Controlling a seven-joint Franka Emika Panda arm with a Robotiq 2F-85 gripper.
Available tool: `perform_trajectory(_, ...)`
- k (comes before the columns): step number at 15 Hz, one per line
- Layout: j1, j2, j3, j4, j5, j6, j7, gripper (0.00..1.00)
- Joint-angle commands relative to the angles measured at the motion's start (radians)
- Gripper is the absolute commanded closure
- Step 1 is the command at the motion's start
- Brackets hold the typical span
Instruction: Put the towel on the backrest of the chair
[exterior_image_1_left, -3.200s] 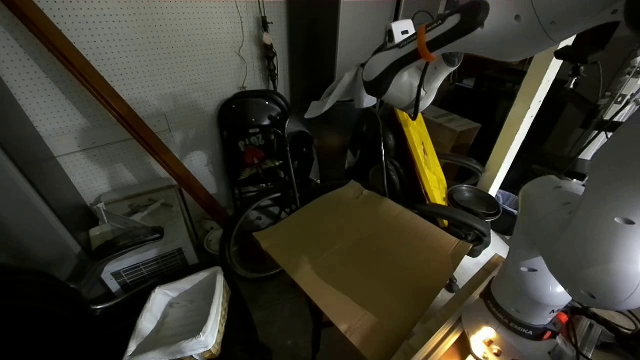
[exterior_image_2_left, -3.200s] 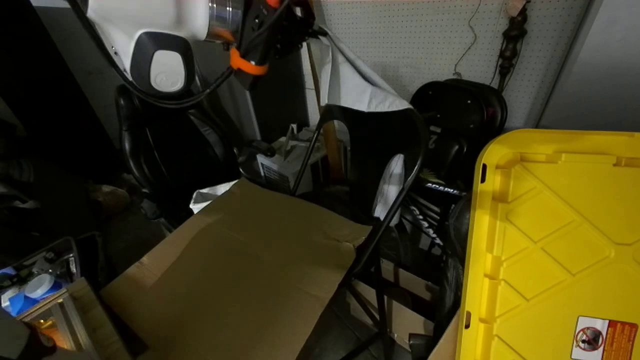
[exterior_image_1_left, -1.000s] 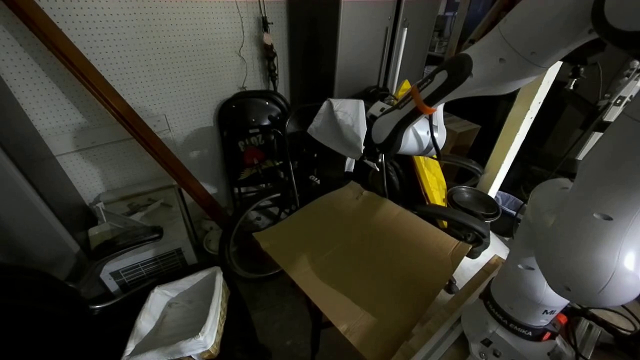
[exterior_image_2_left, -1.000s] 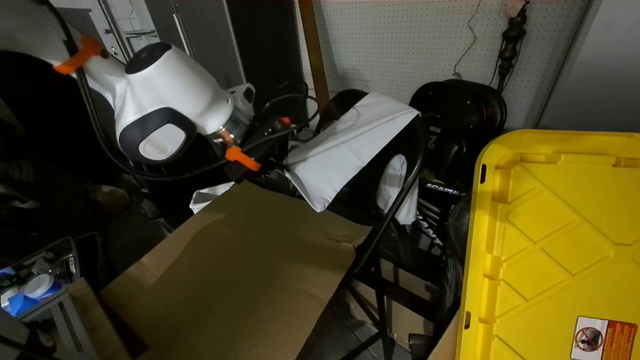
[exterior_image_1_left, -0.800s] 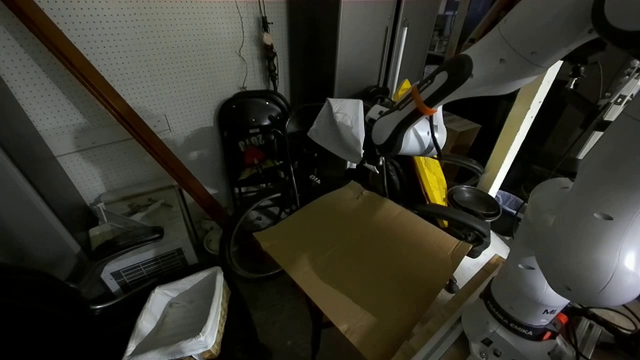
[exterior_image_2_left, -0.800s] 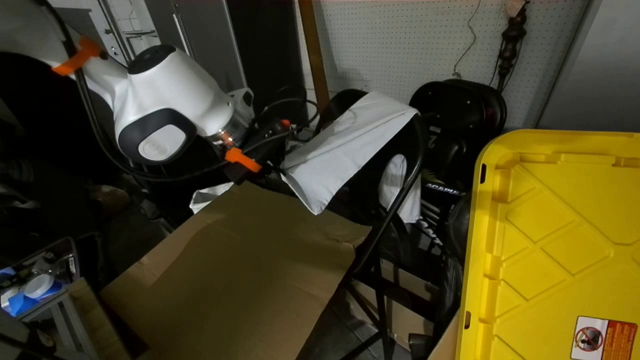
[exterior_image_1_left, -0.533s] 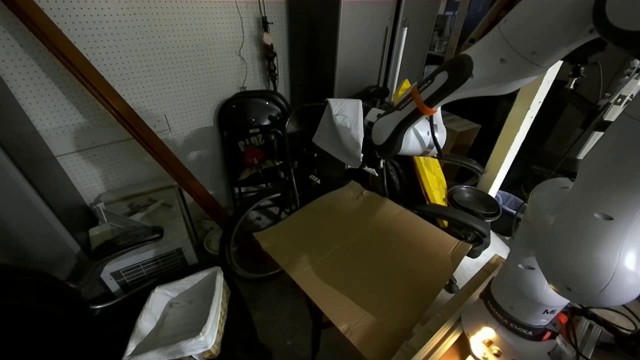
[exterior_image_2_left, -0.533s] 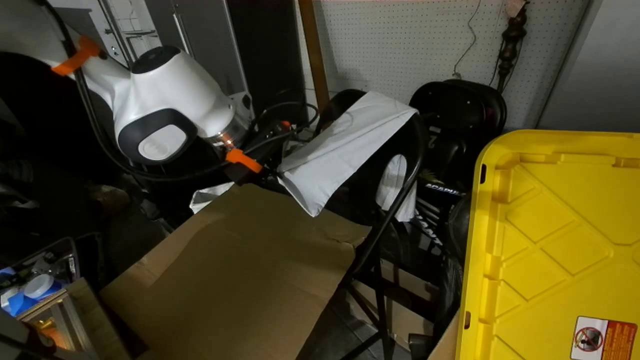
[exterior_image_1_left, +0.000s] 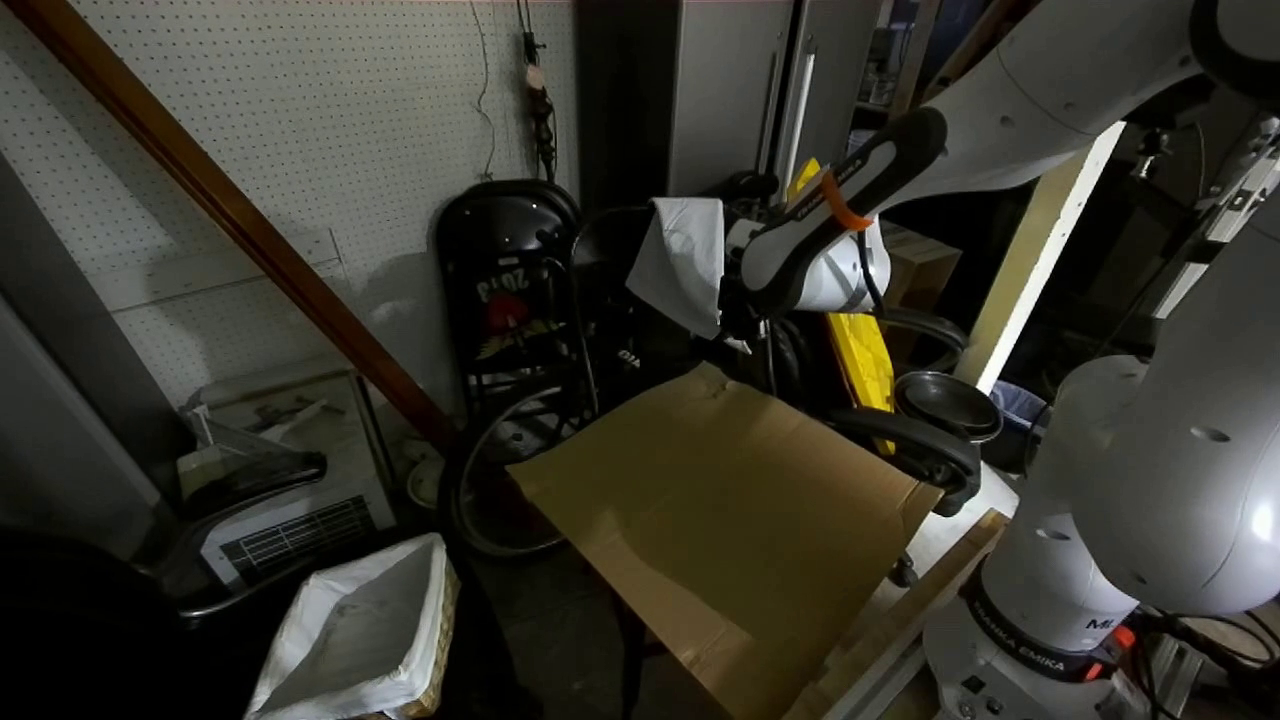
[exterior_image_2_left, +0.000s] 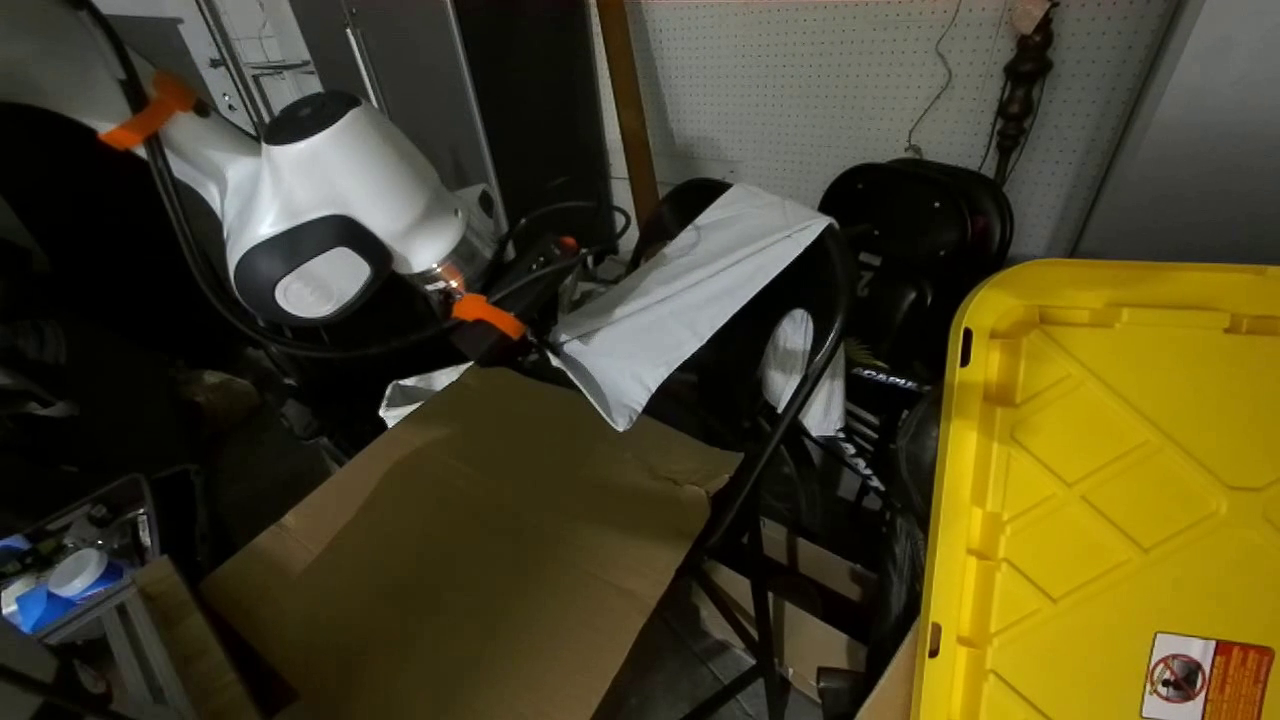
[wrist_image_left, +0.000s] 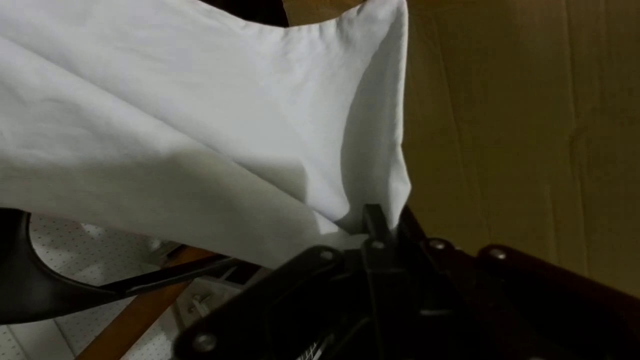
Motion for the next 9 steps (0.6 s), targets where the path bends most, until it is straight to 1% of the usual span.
perform_trajectory(1, 0.0, -0.041, -0.002, -0.024, -0.013, -0.016, -0.027, 0.6)
perform_trajectory(2, -0.008, -0.04, 0.003, -0.028, -0.024, -0.011, -0.02, 0.55)
perform_trajectory(3, -0.031, -0.031, 0.016, -0.032, -0.047, -0.02, 0.015, 0.47)
perform_trajectory(4, -0.067, -0.009, 0.034, -0.032, -0.083, -0.035, 0.063, 0.41)
perform_trajectory(5, -0.088, -0.011, 0.045, -0.037, -0.108, -0.056, 0.093, 0.34)
perform_trajectory(7, -0.138, -0.045, 0.065, -0.058, -0.205, -0.143, 0.163, 0.2)
perform_trajectory(8, -0.263, -0.06, 0.182, -0.062, -0.235, -0.199, 0.191, 0.12)
perform_trajectory(9, -0.289, -0.081, 0.207, -0.074, -0.265, -0.209, 0.224, 0.06)
